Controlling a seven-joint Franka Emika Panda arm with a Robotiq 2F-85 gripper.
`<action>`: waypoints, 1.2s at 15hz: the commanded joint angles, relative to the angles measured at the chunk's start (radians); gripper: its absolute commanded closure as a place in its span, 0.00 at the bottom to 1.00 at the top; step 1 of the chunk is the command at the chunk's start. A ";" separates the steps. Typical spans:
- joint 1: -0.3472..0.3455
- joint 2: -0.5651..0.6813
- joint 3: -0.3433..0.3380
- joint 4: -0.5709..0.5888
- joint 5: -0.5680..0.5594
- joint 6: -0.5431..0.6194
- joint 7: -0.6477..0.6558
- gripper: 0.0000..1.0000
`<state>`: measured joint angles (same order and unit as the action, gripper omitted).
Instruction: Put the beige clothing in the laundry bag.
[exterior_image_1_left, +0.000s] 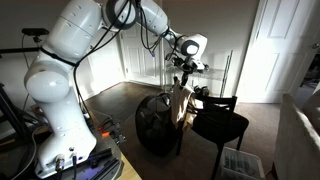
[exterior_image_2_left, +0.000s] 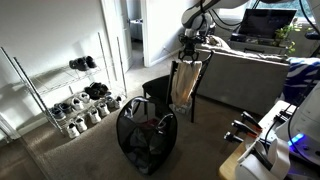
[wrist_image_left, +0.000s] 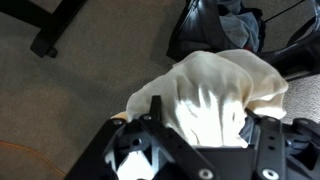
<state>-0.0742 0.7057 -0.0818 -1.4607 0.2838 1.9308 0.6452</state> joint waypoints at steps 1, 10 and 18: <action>-0.023 -0.025 0.014 -0.031 0.046 0.004 -0.049 0.59; -0.057 -0.199 0.004 -0.198 0.120 0.103 -0.157 0.63; -0.048 -0.185 -0.003 -0.203 0.098 0.079 -0.173 0.61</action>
<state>-0.1255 0.5197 -0.0816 -1.6421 0.3761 2.0139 0.4978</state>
